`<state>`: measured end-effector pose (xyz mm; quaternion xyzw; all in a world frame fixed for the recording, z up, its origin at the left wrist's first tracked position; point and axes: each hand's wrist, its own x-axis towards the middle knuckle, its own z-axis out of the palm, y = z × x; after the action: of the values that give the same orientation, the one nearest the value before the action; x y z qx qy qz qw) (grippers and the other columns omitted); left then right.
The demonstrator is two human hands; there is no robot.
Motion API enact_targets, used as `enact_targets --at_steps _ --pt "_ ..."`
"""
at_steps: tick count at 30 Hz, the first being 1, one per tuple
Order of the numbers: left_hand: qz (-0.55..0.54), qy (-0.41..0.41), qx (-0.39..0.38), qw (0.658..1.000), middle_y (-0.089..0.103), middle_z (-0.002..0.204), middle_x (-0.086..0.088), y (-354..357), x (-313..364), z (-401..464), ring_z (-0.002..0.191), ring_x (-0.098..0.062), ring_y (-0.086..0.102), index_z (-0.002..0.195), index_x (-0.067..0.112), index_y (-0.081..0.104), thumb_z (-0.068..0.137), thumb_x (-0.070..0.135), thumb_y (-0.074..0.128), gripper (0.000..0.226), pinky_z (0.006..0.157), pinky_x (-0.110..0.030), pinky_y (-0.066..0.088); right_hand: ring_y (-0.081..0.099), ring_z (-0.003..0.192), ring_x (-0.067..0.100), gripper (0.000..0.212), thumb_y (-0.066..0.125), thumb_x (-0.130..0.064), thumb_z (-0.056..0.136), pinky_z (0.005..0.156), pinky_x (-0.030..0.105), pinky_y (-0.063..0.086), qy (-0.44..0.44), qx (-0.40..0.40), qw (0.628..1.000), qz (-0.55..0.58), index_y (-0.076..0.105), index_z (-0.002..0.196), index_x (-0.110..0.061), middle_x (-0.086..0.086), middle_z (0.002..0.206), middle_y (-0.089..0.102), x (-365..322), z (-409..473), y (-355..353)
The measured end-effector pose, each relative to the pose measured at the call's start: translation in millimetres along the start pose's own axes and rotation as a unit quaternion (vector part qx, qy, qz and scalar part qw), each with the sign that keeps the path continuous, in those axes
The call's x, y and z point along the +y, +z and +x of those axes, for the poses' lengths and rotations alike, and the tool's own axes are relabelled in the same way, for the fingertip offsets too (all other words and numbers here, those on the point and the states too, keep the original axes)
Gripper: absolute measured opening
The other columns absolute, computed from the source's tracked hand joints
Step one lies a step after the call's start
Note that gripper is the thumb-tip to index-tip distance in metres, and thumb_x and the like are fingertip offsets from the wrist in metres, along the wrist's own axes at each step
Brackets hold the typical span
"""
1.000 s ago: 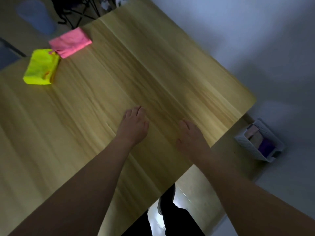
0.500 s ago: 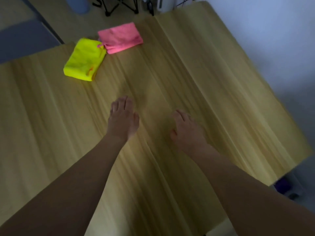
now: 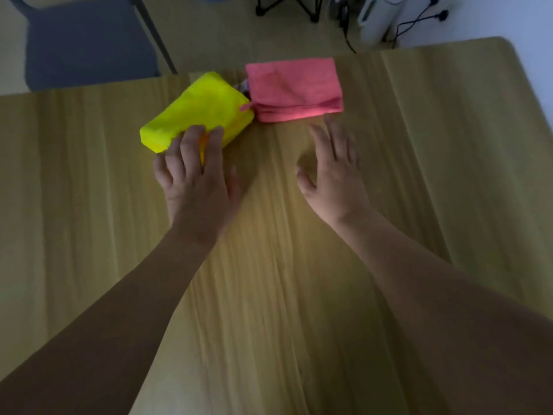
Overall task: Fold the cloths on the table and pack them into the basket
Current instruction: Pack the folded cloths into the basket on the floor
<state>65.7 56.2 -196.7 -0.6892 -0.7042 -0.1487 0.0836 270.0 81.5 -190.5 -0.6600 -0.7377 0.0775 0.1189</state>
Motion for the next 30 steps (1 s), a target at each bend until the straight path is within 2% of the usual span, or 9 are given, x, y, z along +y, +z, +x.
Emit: enact_targets --at_steps 2,5,7,9,12,18,23,28,30 --pt "0.036 -0.001 0.018 0.999 0.046 0.139 -0.015 2.6 -5.1 7.1 0.122 -0.031 0.034 0.136 0.017 0.049 0.083 0.033 0.055 0.056 0.101 -0.051 0.027 0.020 0.144 0.033 0.072 0.055 -0.041 0.084 0.116 0.053 0.019 -0.025 0.023 0.999 -0.027 0.032 0.147 -0.017 0.012 0.156 0.025 0.9 30.7 9.1" --pt "0.060 -0.009 0.002 0.998 0.035 0.151 -0.016 6.1 -9.7 15.3 0.139 -0.034 0.027 0.126 0.016 0.053 0.084 0.032 0.050 0.046 0.108 -0.053 0.017 0.014 0.147 0.031 0.073 0.044 -0.052 0.087 0.118 0.054 0.007 -0.043 0.039 0.996 -0.072 0.026 0.150 -0.021 0.009 0.156 0.026 0.8 62.9 22.5" --pt "0.067 -0.012 -0.004 0.998 0.032 0.154 -0.015 8.1 -9.6 22.5 0.145 -0.039 0.020 0.114 0.016 0.057 0.088 0.031 0.046 0.032 0.113 -0.059 0.008 0.020 0.145 0.029 0.068 0.039 -0.053 0.089 0.117 0.055 0.006 -0.038 0.070 0.992 -0.093 0.032 0.148 -0.020 0.006 0.150 0.038 0.3 73.8 28.4" --pt "0.056 -0.009 -0.013 0.998 0.044 0.146 -0.011 14.1 -10.3 30.2 0.145 -0.037 0.021 0.110 0.014 0.057 0.091 0.031 0.043 0.029 0.114 -0.061 0.002 0.031 0.140 0.028 0.060 0.039 -0.049 0.091 0.117 0.055 0.010 -0.037 0.097 0.990 -0.097 0.042 0.143 -0.019 0.006 0.141 0.047 0.7 81.8 32.8" --pt "0.012 -0.017 -0.019 1.000 0.055 0.129 -0.010 24.0 -14.5 35.3 0.134 -0.036 0.038 0.124 0.014 0.053 0.090 0.033 0.046 0.039 0.116 -0.056 0.015 0.040 0.131 0.029 0.049 0.041 -0.044 0.093 0.117 0.051 0.017 -0.032 0.095 0.992 -0.073 0.049 0.134 -0.020 0.007 0.132 0.049 1.7 90.5 36.2" --pt "0.019 -0.017 -0.018 1.000 0.055 0.129 -0.008 28.3 -16.8 38.2 0.127 -0.037 0.043 0.129 0.019 0.056 0.093 0.034 0.045 0.040 0.115 -0.051 0.021 0.048 0.113 0.032 0.033 0.044 -0.038 0.091 0.101 0.048 0.037 -0.036 0.126 0.989 -0.067 0.056 0.113 -0.017 0.008 0.117 0.054 -2.3 94.0 34.1" --pt "0.134 0.046 0.020 0.990 0.059 0.093 -0.014 24.9 -11.7 42.1 0.091 -0.037 0.054 0.101 0.008 0.065 0.088 0.014 0.048 0.023 0.100 -0.049 0.037 0.054 0.102 0.028 0.026 0.048 -0.034 0.090 0.094 0.041 0.036 -0.036 0.167 0.978 -0.121 0.060 0.106 -0.018 0.004 0.105 0.059 -3.5 51.6 33.8" --pt "0.142 0.097 -0.010 0.985 0.055 0.082 -0.021 2.8 0.2 25.8 0.084 -0.038 0.053 0.083 0.000 0.059 0.080 0.006 0.043 0.017 0.104 -0.051 0.035 0.058 0.088 0.028 0.019 0.052 -0.031 0.093 0.091 0.039 0.036 -0.035 0.200 0.961 -0.188 0.060 0.092 -0.014 0.004 0.089 0.060 8.1 -17.8 20.5" --pt "0.112 0.106 -0.006 0.988 0.054 0.079 -0.021 -3.9 7.2 6.7 0.080 -0.038 0.054 0.079 0.001 0.057 0.078 0.006 0.044 0.014 0.095 -0.050 0.041 0.057 0.086 0.029 0.013 0.056 -0.025 0.090 0.089 0.041 0.037 -0.031 0.173 0.965 -0.197 0.058 0.091 -0.012 0.006 0.088 0.060 19.2 -45.6 13.9"
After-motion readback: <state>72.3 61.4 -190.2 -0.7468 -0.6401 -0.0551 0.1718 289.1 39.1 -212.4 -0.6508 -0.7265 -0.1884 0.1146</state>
